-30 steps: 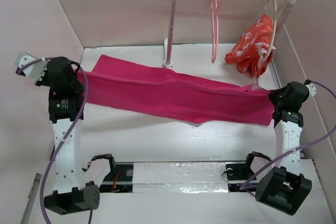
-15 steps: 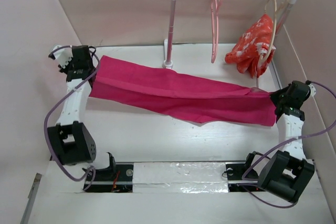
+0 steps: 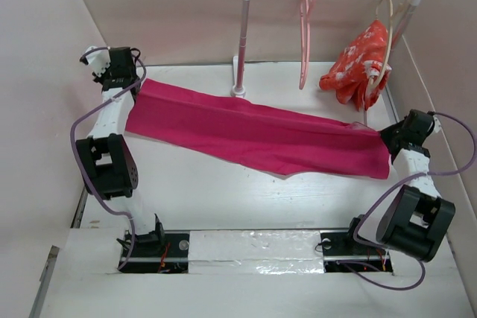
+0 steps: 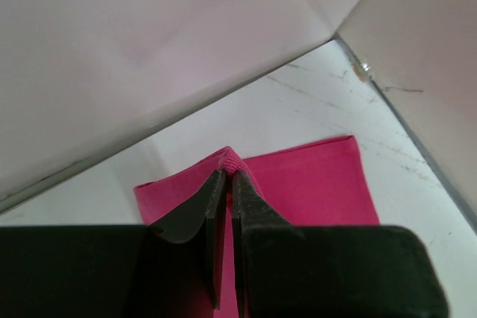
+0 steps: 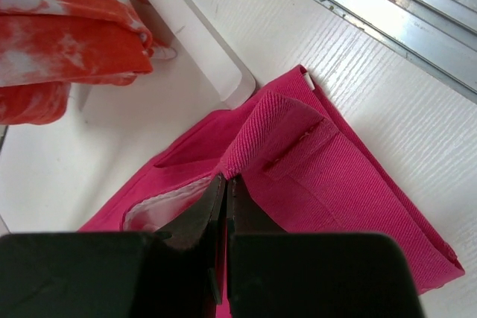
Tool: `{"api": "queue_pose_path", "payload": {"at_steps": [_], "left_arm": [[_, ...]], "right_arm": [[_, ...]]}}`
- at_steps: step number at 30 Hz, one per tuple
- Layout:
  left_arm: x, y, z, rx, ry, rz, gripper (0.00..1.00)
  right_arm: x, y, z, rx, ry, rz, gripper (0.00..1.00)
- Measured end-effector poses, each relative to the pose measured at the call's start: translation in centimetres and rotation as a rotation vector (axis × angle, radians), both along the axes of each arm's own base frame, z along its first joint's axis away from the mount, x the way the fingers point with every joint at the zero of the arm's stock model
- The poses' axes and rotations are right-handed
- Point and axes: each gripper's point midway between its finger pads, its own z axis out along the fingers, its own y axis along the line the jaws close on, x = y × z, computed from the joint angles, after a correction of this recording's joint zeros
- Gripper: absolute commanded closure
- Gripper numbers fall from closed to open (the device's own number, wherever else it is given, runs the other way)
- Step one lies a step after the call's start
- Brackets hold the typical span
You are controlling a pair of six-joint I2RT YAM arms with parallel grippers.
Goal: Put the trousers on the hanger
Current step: Fold the trousers at the center of the board.
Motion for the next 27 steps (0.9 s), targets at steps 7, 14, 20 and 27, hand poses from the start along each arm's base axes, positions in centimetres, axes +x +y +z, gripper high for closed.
{"api": "queue_pose_path", "payload": {"at_steps": [7,14,20,27], "left_arm": [[4.6,-1.0,-0.4,0.002,-0.028,-0.044,1.00],[9.3,-1.8,-3.9,-0.007,-0.001,-0.077,1.00],[12.3,-2.6,-7.7,-0.022,0.038,-0.109,0.96],[13.3,-3.2,-9.6,-0.020,0.077,-0.149,0.60]], "right_arm": [[2.1,-0.3,-1.3,-0.003,0.052,0.004,1.00],[4.9,-0.3,-2.9,-0.012,0.112,0.013,1.00],[7.3,-0.5,-3.9,-0.029,0.146,0.029,1.00],[7.6,-0.7,-3.7,-0.040,0.133,0.021,0.63]]}}
